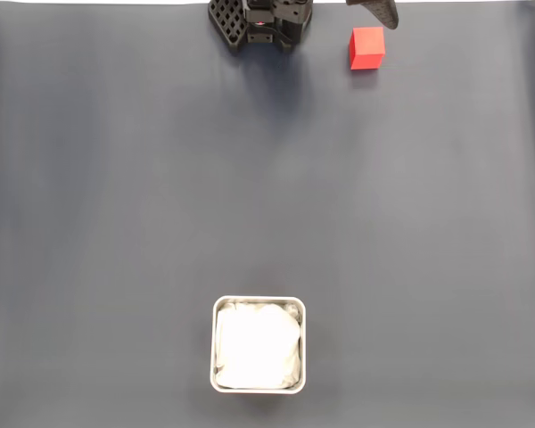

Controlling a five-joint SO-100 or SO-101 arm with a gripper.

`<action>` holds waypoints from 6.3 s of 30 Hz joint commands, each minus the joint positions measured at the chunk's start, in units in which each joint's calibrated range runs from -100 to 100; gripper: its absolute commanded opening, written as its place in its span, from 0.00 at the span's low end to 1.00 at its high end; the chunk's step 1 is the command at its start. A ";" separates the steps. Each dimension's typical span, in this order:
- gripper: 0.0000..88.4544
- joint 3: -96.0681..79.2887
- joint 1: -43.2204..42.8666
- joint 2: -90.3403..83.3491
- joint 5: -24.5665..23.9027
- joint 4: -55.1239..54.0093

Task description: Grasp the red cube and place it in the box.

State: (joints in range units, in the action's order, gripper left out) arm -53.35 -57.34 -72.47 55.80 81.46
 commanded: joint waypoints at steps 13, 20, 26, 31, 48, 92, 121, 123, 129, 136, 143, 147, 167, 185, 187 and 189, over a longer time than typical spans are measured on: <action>0.36 -3.22 -4.30 -1.53 1.56 0.75; 0.37 -7.06 -4.45 -1.62 1.32 -1.46; 0.38 -10.89 -4.52 -1.79 1.76 -3.76; 0.38 -14.36 -4.09 -2.23 2.10 -6.22; 0.45 -23.02 -1.32 -5.26 4.54 -12.12; 0.42 -33.79 1.45 -9.33 4.30 -18.76; 0.15 -35.16 1.45 -8.90 5.52 -21.55; 0.13 -35.16 1.45 -8.81 5.67 -21.55; 0.11 -35.16 1.45 -8.38 5.81 -22.28; 0.09 -35.16 1.45 -8.29 5.71 -22.28; 0.08 -34.25 1.88 -6.91 5.27 -23.10; 0.08 -30.96 3.01 -3.53 4.84 -24.66; 0.06 -9.06 8.62 13.72 0.00 -25.56; 0.05 9.18 20.34 28.62 -1.07 -25.64; 0.05 11.19 21.83 30.44 -1.27 -25.64; 0.05 13.20 23.47 32.18 -1.27 -25.73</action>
State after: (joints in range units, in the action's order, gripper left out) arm -44.85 -36.57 -41.29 54.92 56.64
